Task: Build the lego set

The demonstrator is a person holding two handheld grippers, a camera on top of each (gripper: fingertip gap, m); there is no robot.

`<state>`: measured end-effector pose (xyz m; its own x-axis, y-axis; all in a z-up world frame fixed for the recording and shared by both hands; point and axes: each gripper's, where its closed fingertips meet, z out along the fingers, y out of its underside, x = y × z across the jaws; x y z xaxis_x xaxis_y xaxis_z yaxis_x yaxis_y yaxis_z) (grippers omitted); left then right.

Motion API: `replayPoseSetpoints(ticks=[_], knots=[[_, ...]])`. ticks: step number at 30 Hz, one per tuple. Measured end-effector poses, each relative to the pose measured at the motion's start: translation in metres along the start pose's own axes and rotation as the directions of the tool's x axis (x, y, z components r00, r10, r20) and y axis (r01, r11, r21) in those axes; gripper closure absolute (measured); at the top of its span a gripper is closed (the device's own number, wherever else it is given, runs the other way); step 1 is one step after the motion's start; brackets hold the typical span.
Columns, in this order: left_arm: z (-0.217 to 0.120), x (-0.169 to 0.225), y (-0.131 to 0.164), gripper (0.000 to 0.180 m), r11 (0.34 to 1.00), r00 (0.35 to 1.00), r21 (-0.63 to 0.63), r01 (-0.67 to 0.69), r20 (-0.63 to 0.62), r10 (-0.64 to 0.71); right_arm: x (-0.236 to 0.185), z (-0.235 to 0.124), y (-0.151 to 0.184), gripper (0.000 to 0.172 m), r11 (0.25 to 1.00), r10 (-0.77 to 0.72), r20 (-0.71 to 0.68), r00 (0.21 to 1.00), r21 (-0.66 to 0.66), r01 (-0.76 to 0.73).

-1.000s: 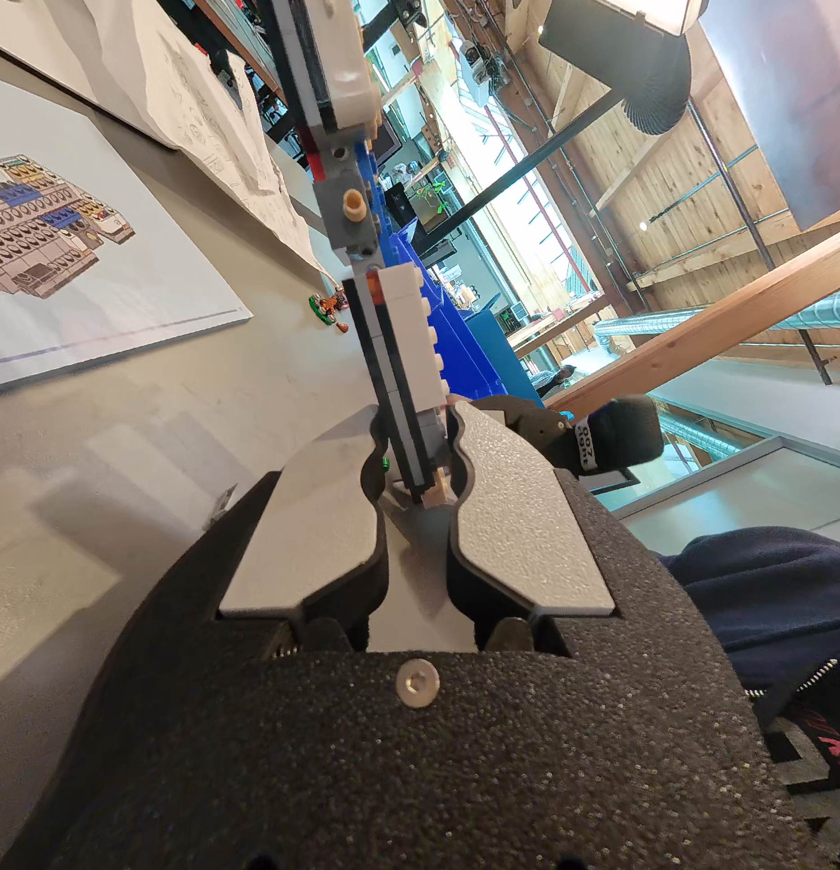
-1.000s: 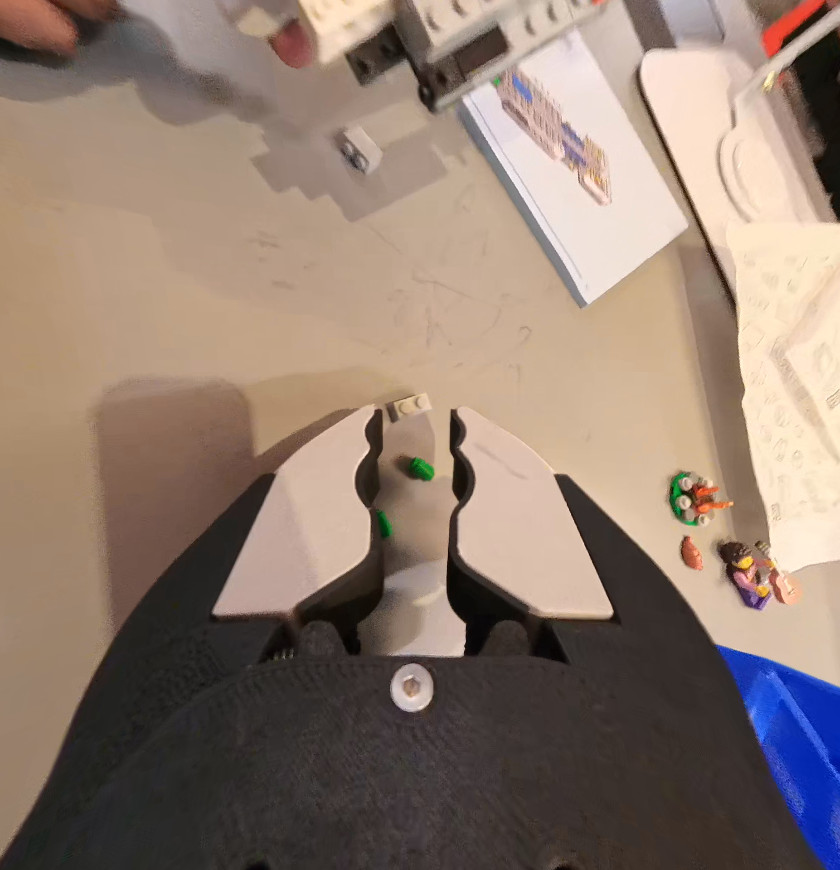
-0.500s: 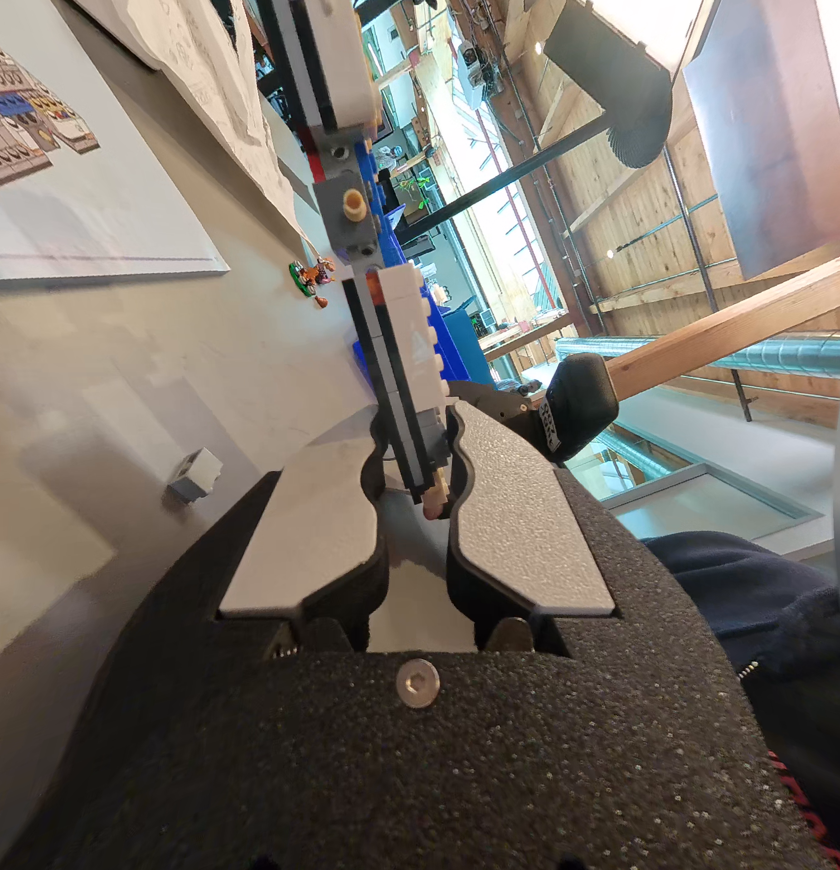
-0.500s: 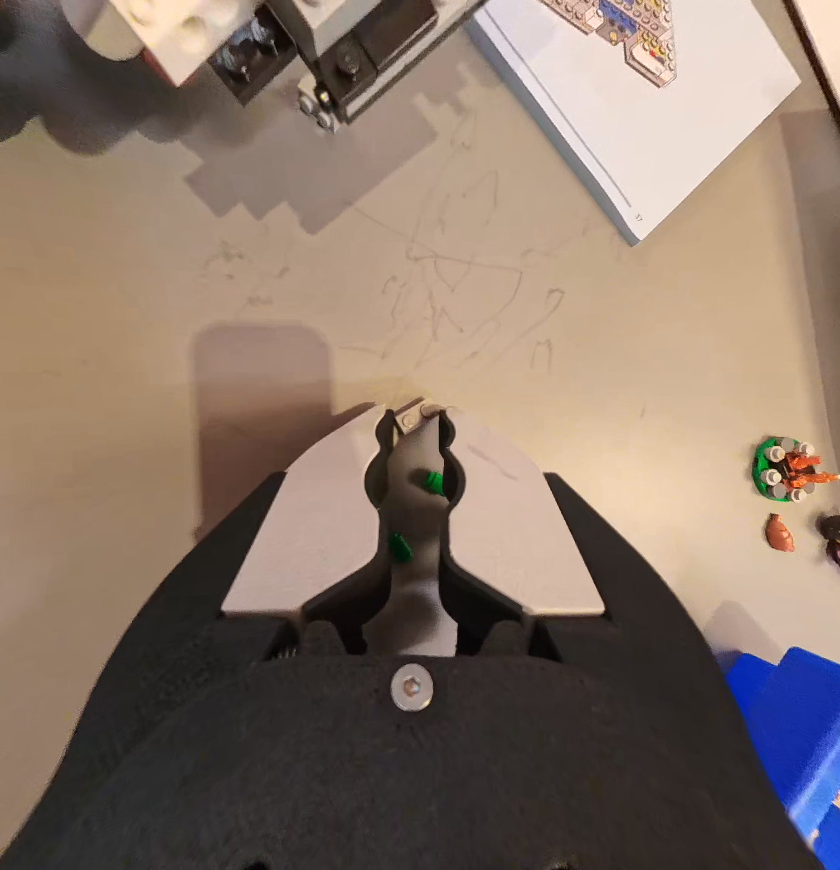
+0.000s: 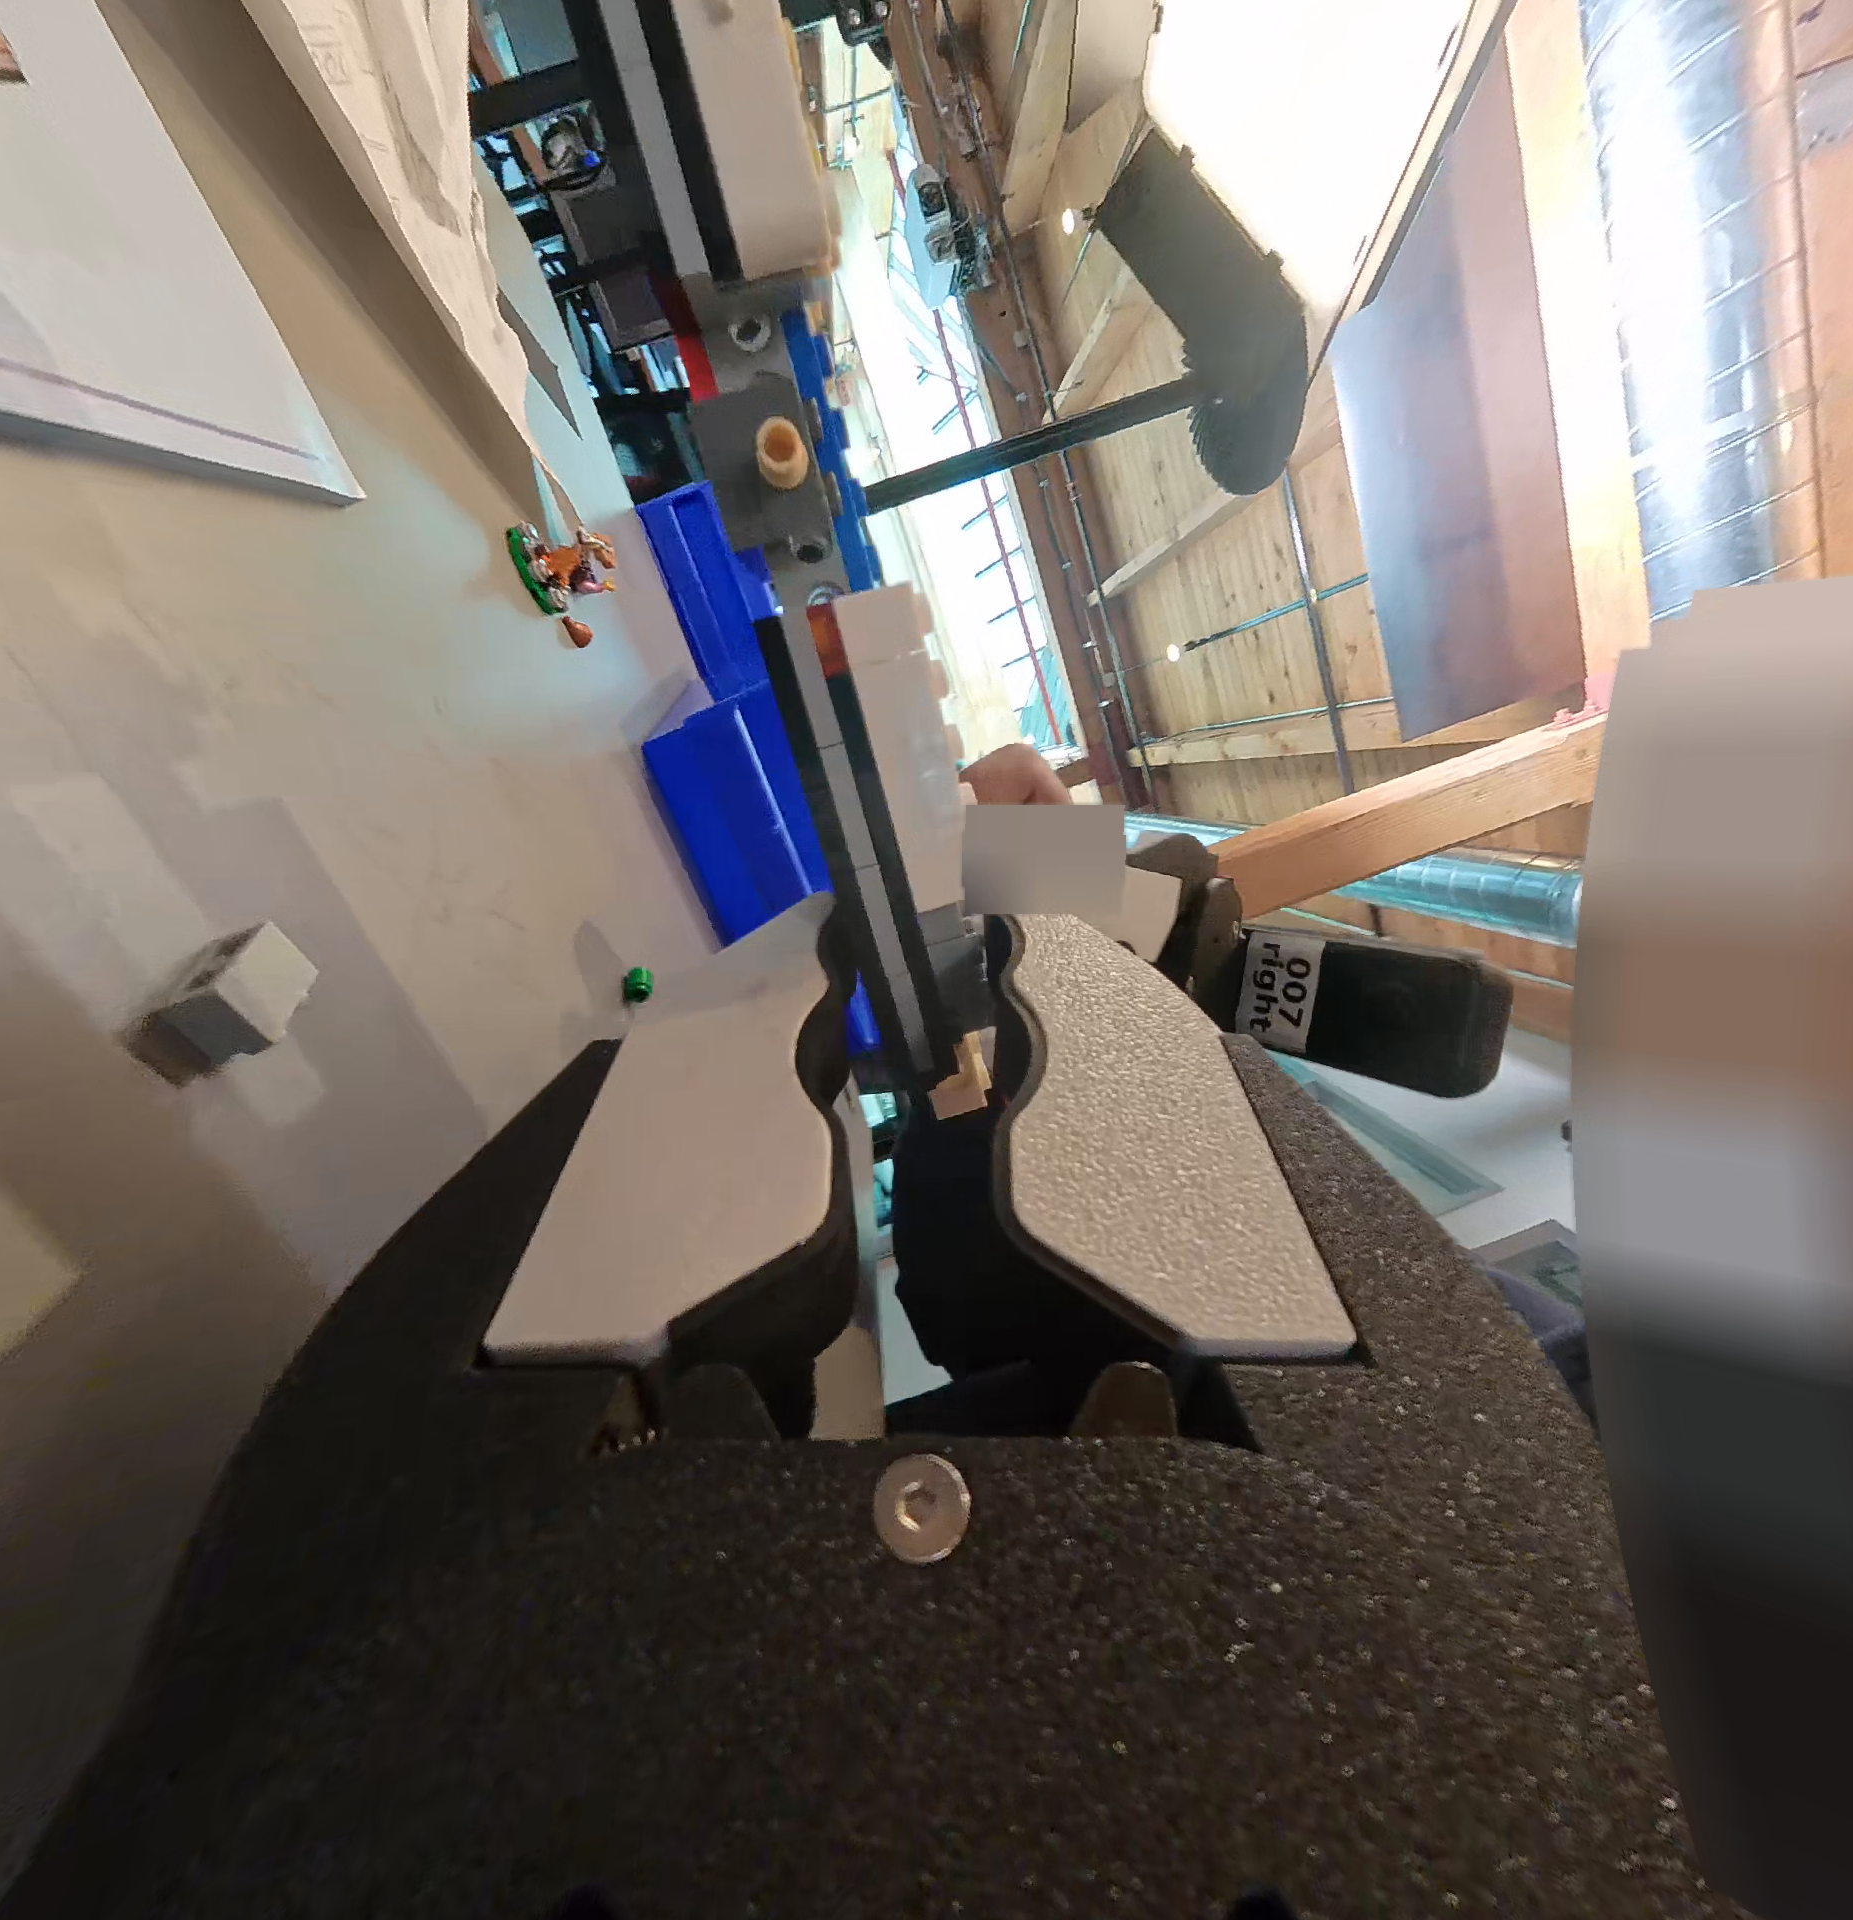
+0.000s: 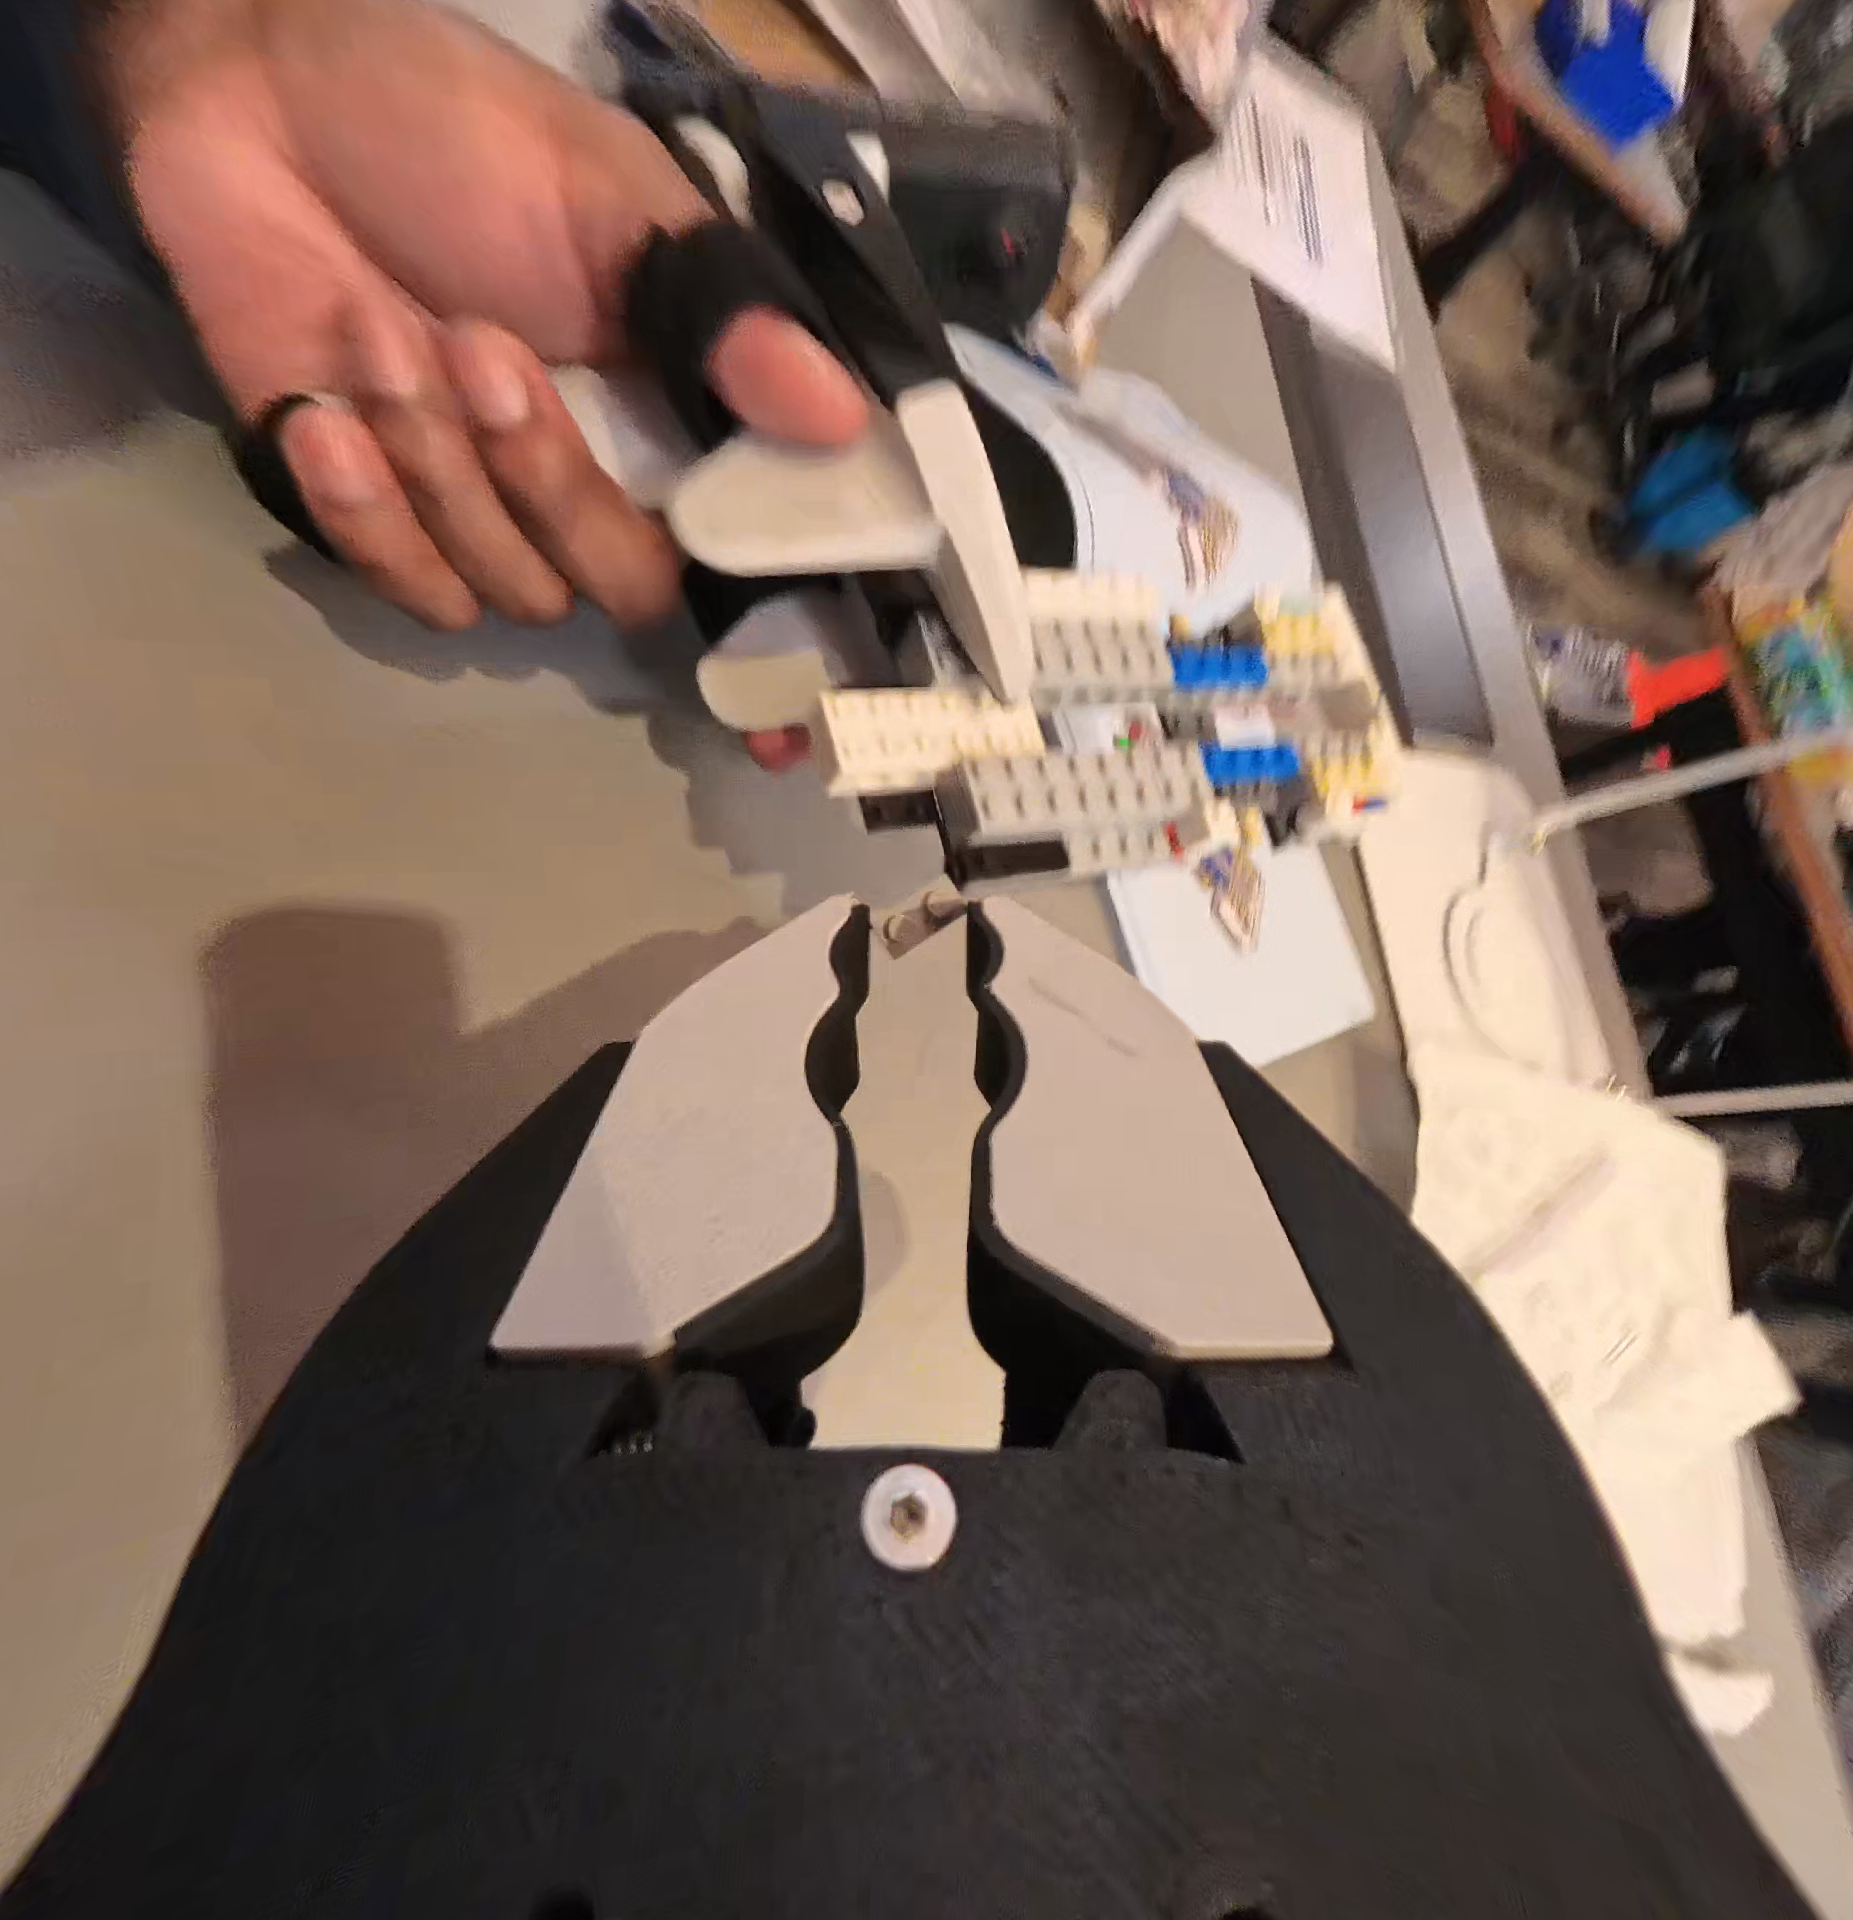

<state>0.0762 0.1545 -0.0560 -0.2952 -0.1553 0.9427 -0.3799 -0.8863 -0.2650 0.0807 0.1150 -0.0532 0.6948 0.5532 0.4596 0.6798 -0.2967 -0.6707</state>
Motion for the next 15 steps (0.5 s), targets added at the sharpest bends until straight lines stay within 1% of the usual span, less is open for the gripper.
replayPoseSetpoints(ticks=[3,5,10,15], knots=[[0.002,0.005,0.003,0.157,0.997,0.997,0.017,0.069,-0.047,-0.068,-0.002,-0.005,-0.021,0.154,0.988,-0.148,0.026,0.989,0.053,0.147],[0.004,0.009,0.006,0.157,0.995,0.993,0.021,0.1,-0.07,-0.098,-0.003,-0.006,-0.027,0.154,0.973,-0.227,0.046,0.973,0.055,0.225],[0.003,0.019,0.015,0.157,0.99,0.985,0.031,0.135,-0.112,-0.131,-0.005,-0.006,-0.029,0.154,0.94,-0.341,0.129,0.931,0.045,0.338],[-0.002,0.027,0.025,0.157,0.987,0.979,0.041,0.155,-0.139,-0.148,-0.014,-0.008,-0.032,0.154,0.893,-0.446,0.224,0.867,0.037,0.449]])
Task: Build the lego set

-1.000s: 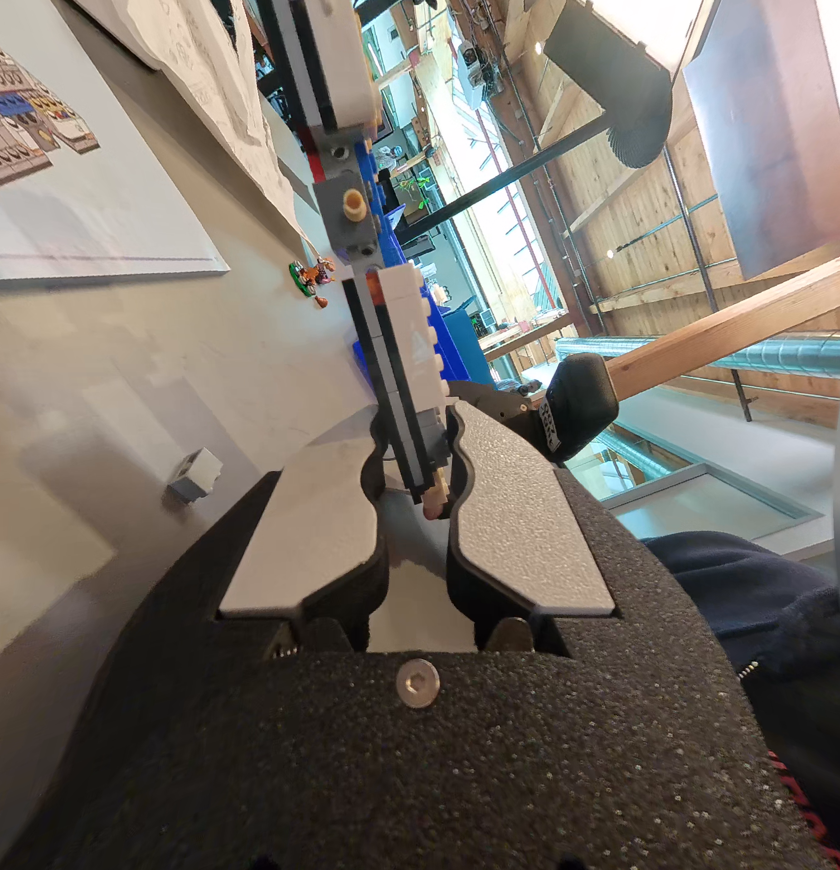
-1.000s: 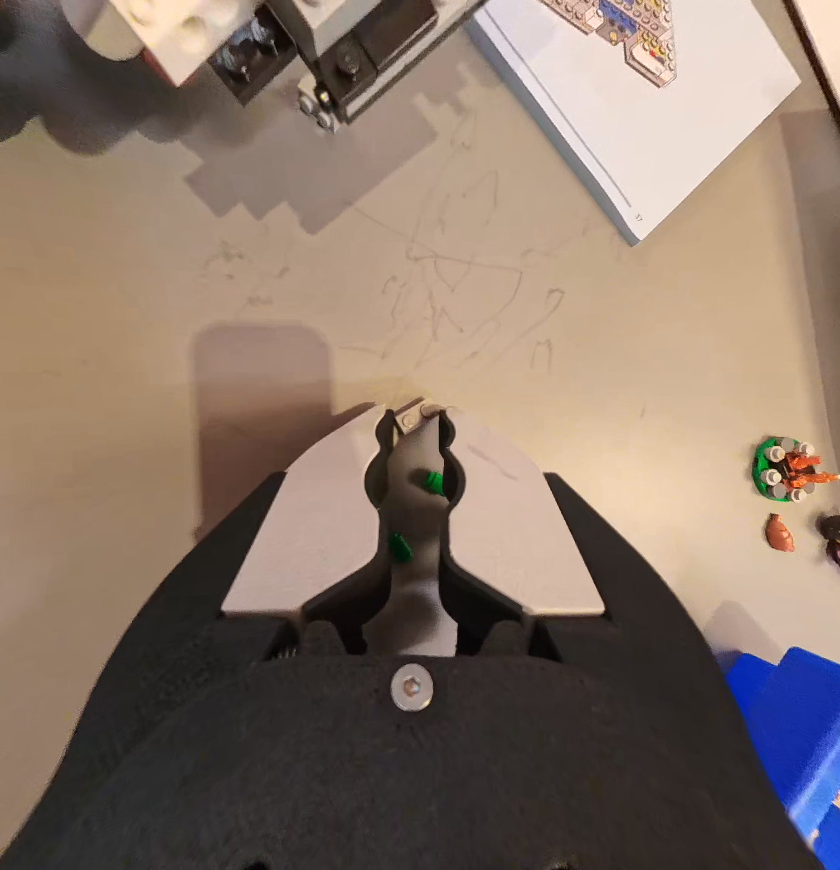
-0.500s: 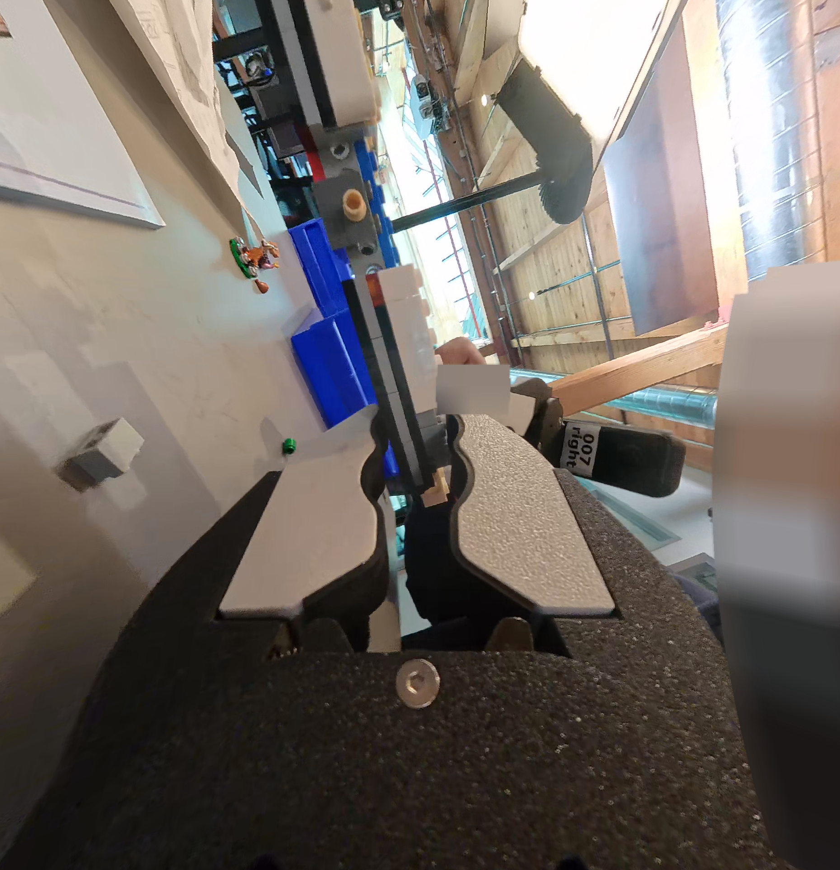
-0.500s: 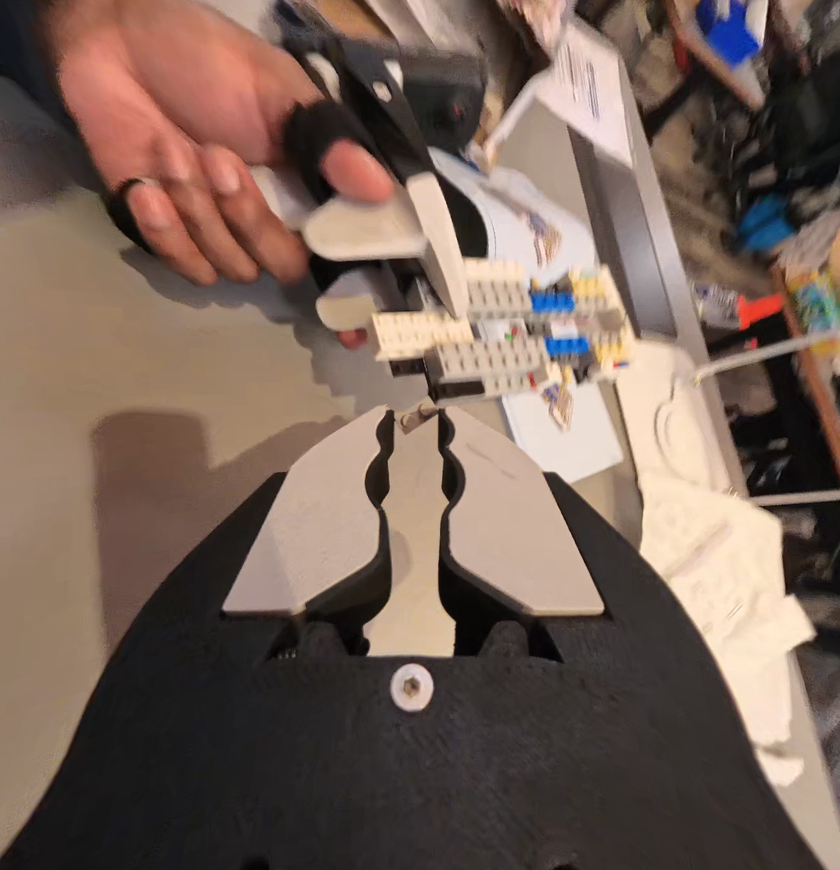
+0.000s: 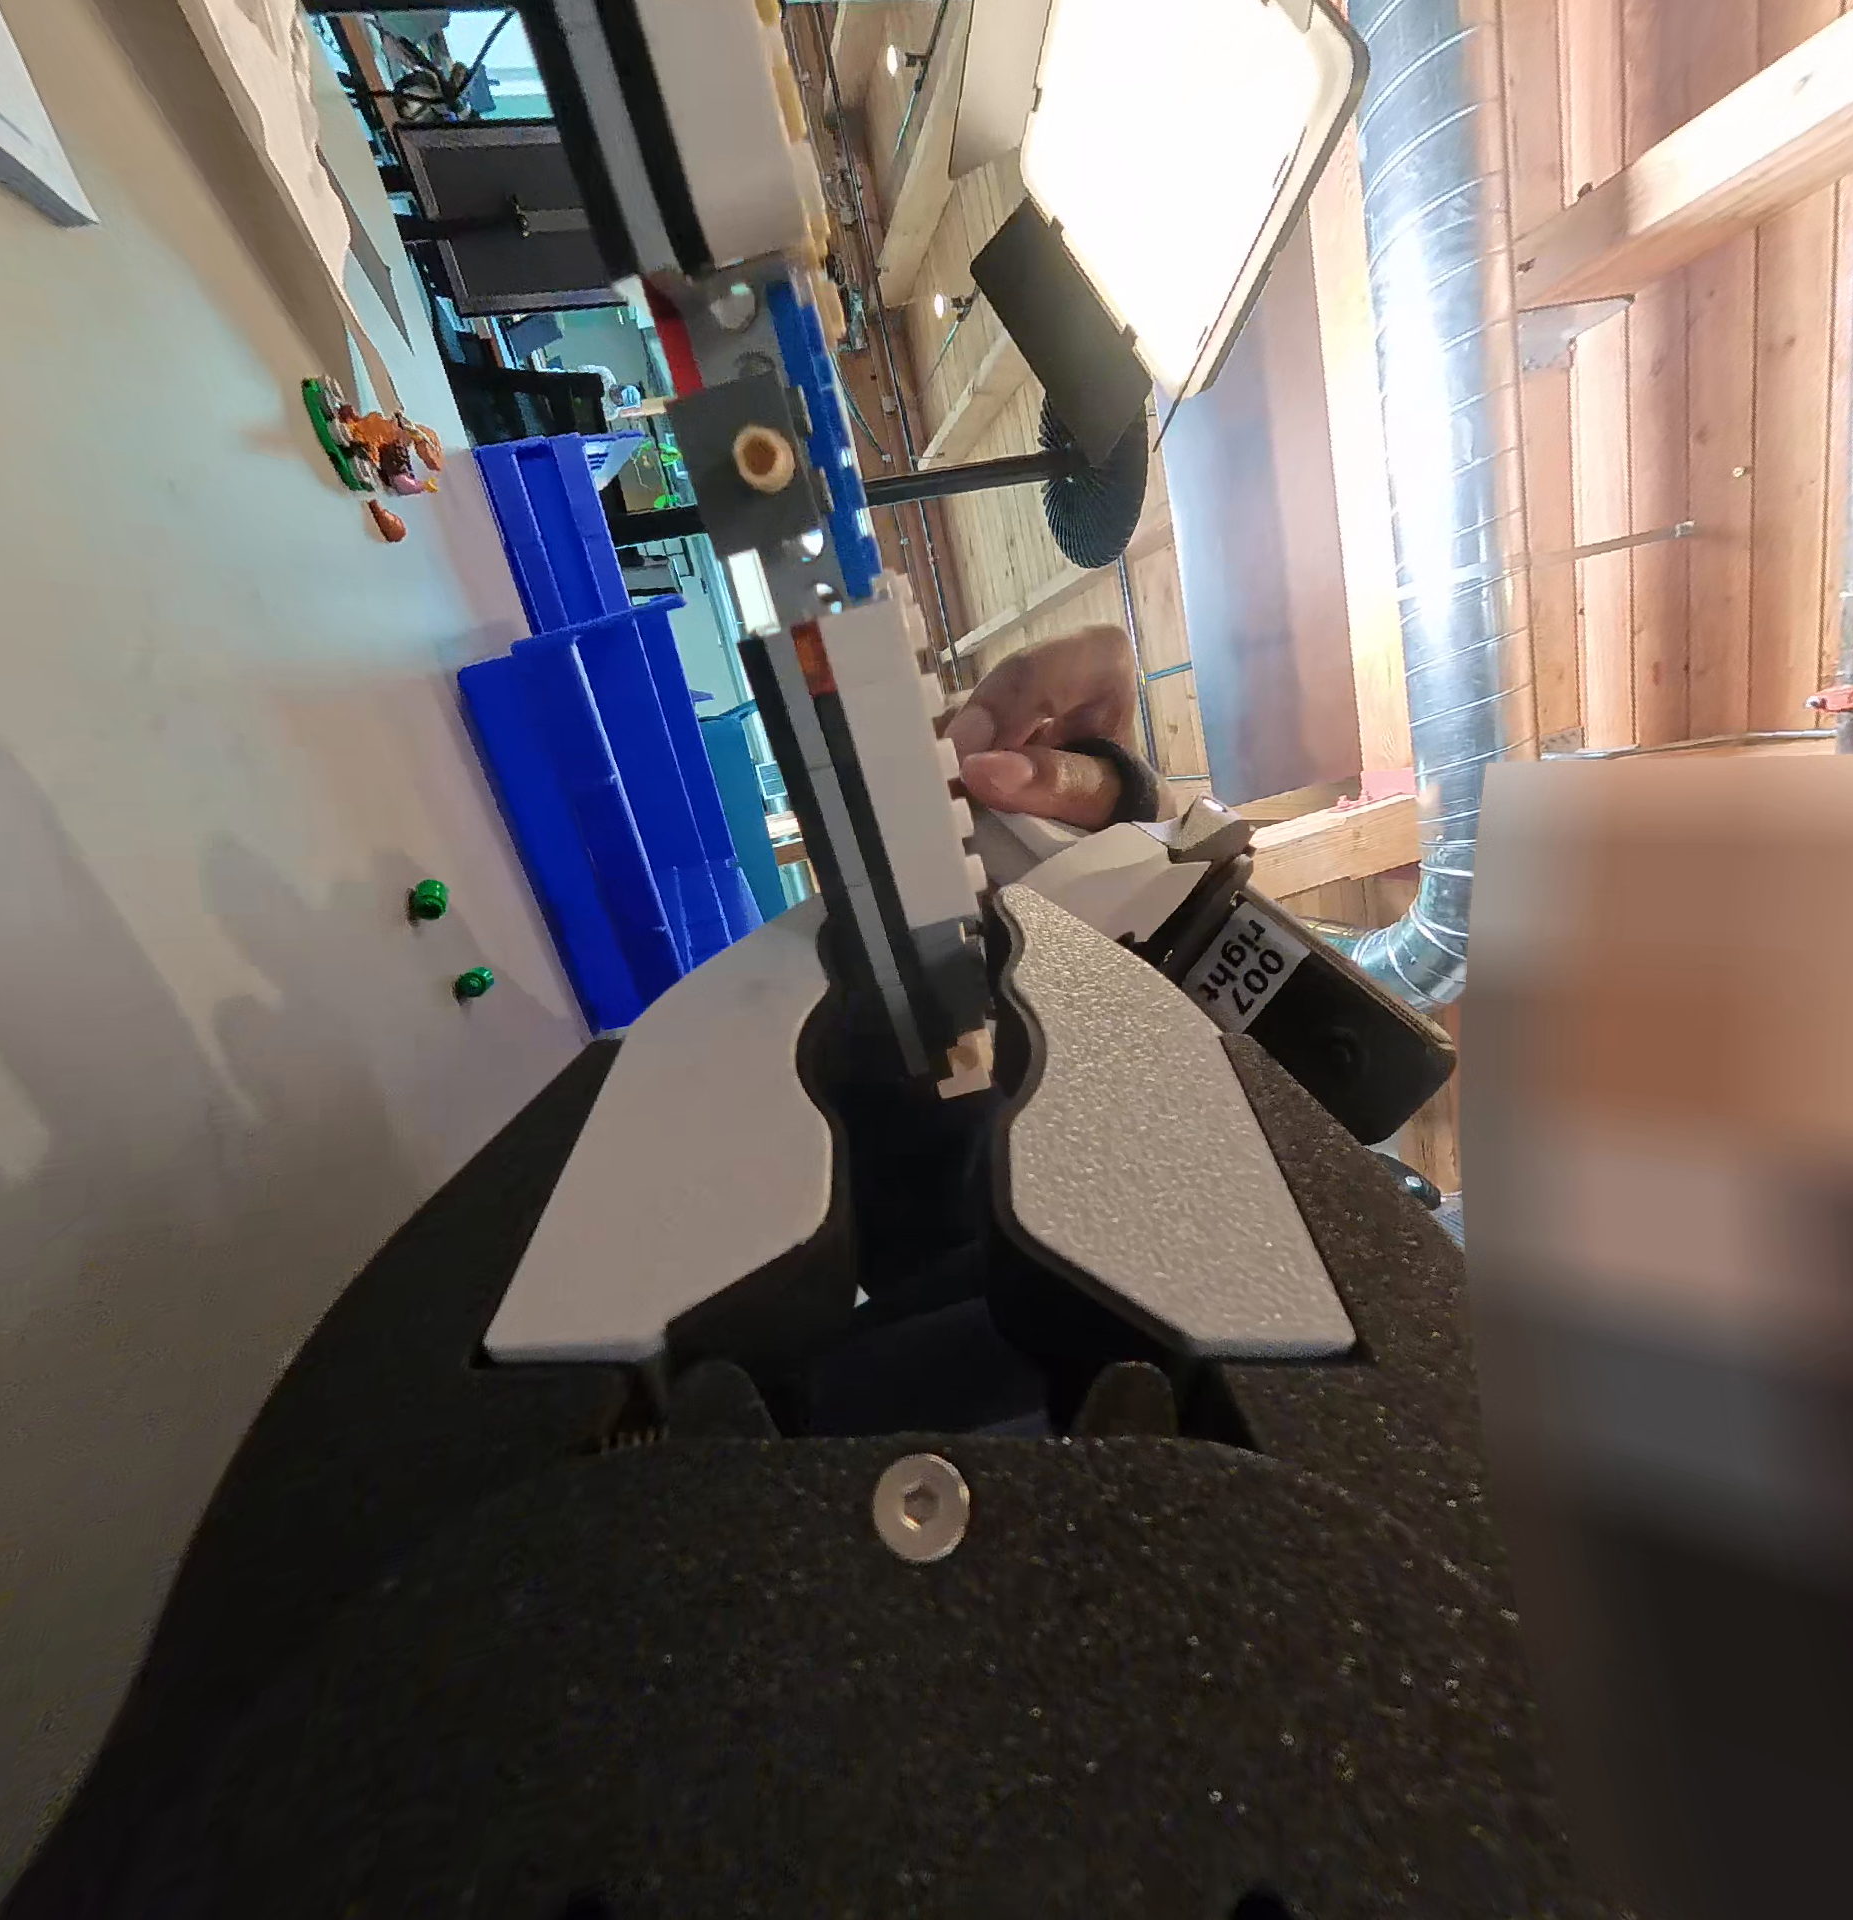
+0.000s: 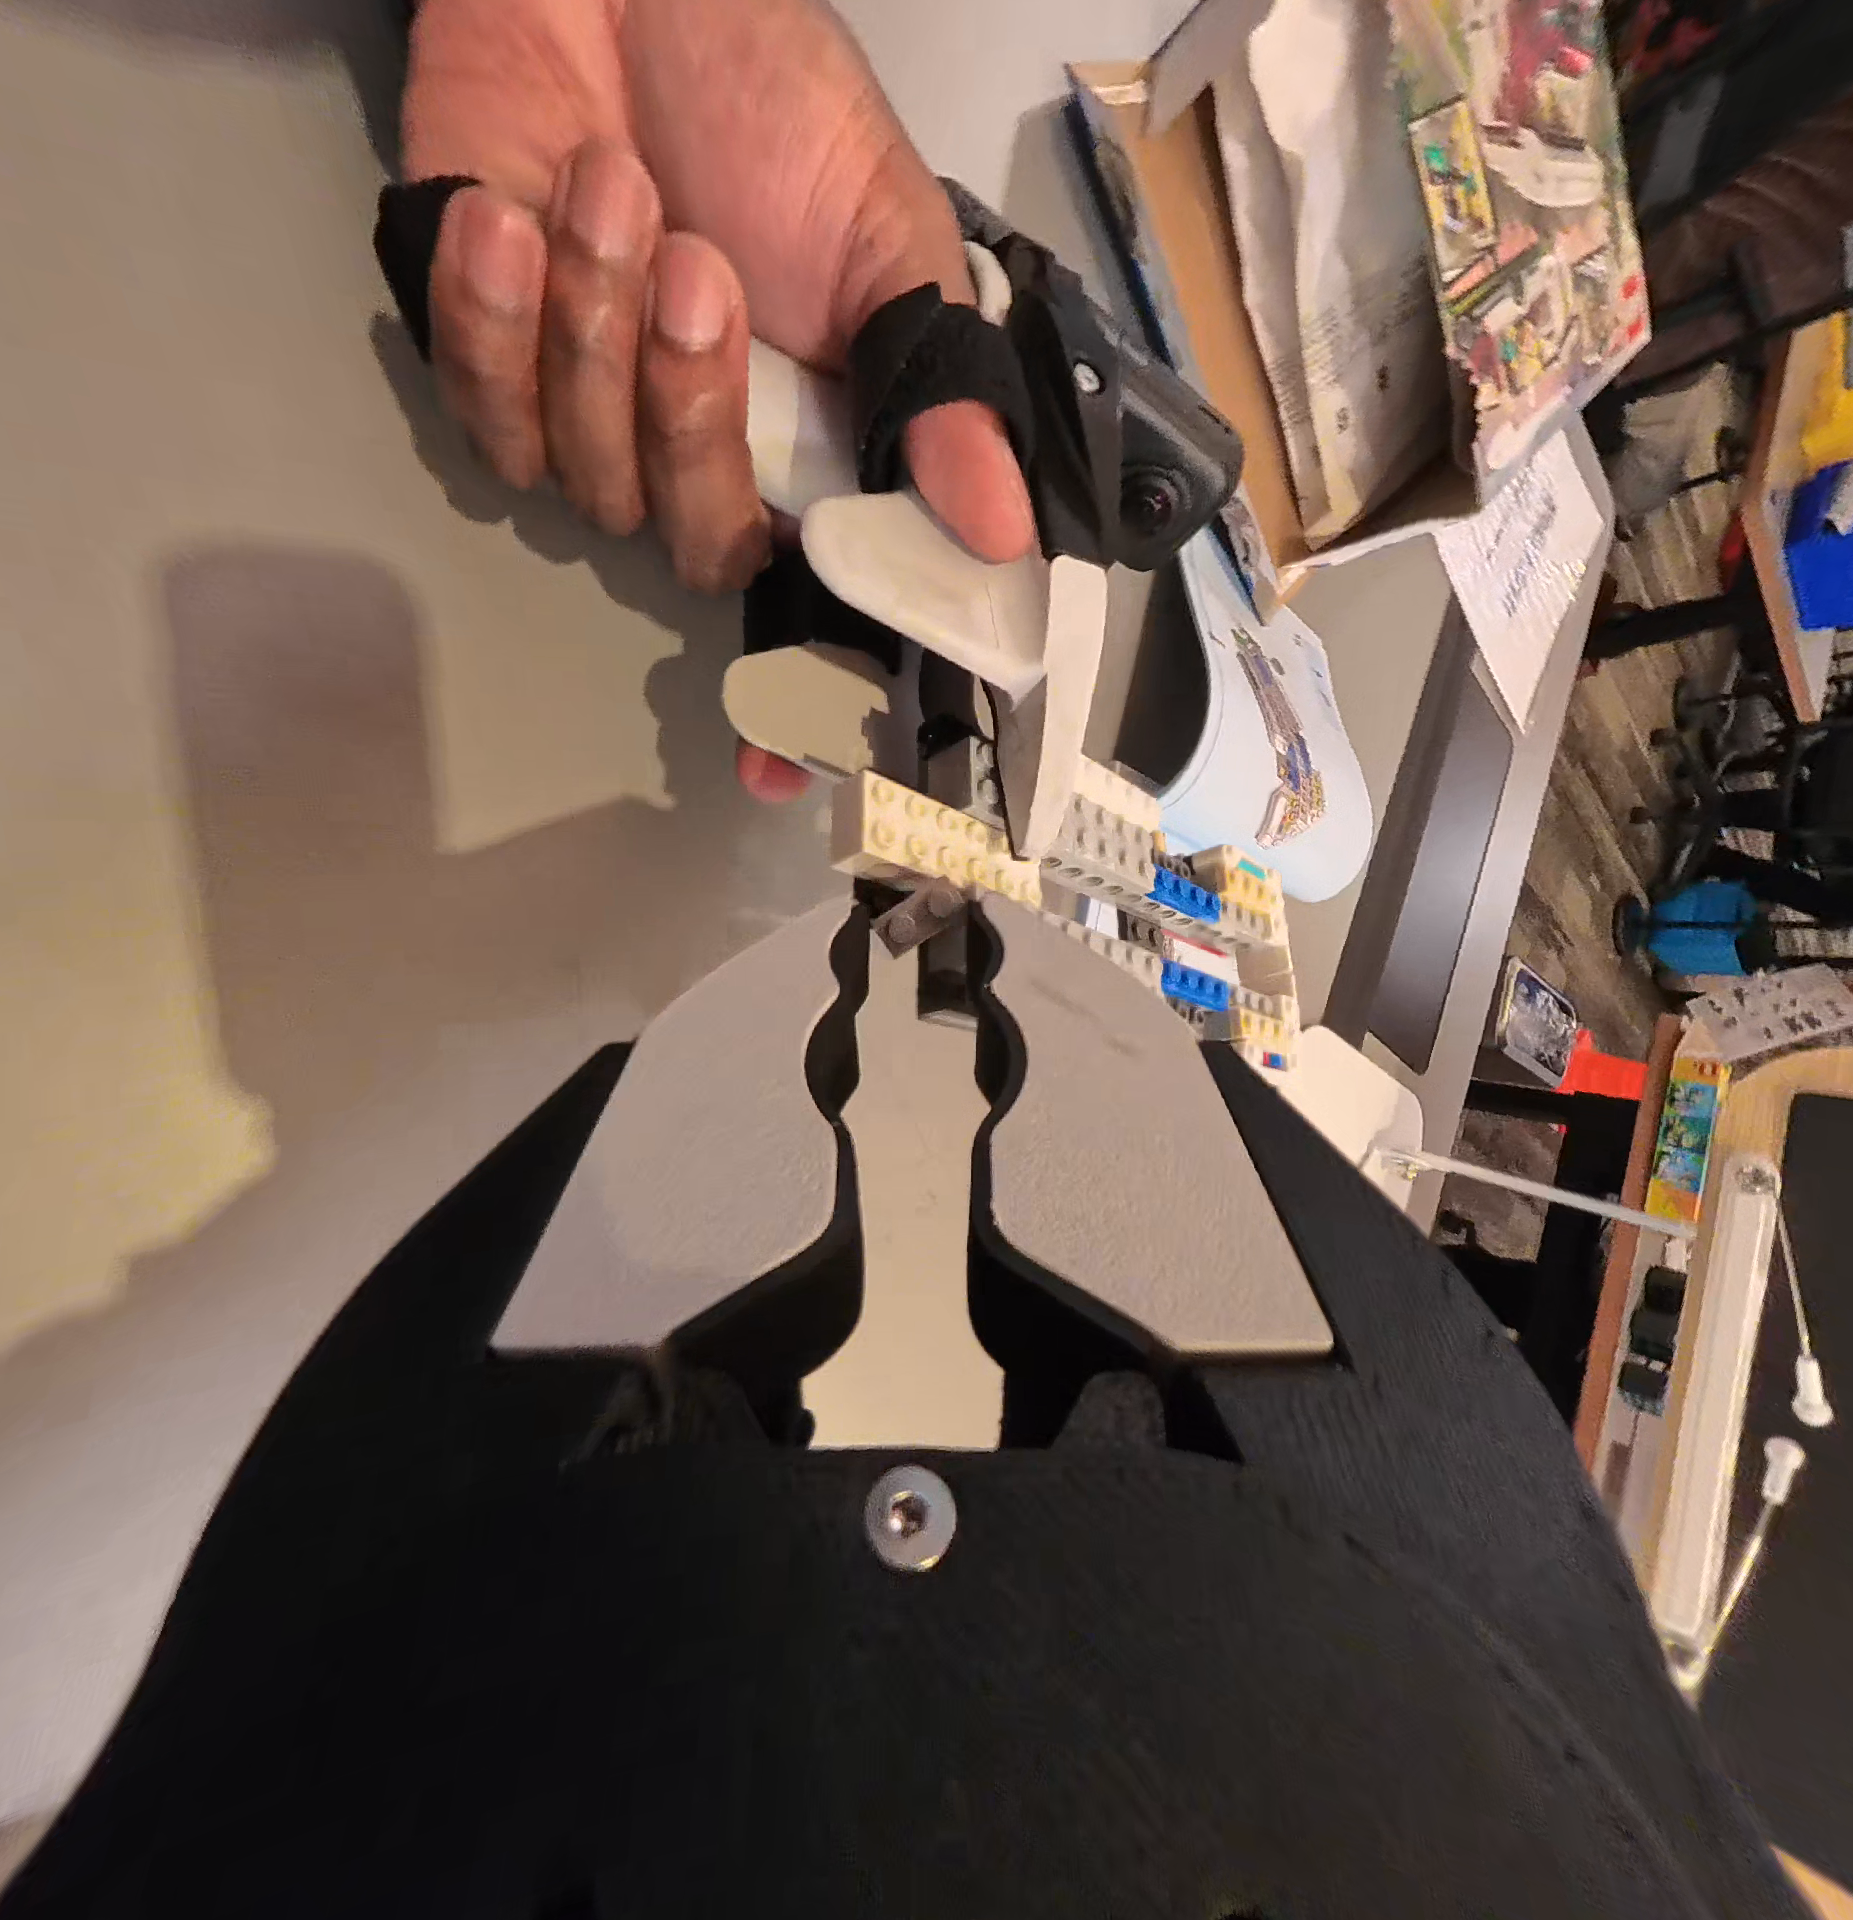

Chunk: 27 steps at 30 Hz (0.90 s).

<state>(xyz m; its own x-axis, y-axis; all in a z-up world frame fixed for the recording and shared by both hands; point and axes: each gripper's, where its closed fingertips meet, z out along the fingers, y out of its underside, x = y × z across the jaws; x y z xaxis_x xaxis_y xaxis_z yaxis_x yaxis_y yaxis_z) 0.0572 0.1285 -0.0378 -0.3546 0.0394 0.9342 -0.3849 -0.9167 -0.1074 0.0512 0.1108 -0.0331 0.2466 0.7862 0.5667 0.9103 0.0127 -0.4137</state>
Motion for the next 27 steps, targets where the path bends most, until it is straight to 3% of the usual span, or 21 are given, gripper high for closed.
replayPoseSetpoints(ticks=[27], knots=[[-0.0037,-0.0001,0.007,0.158,1.0,1.0,-0.014,0.001,0.006,-0.001,0.0034,0.0014,-0.0002,0.152,0.969,-0.223,0.027,0.975,-0.101,0.224]])
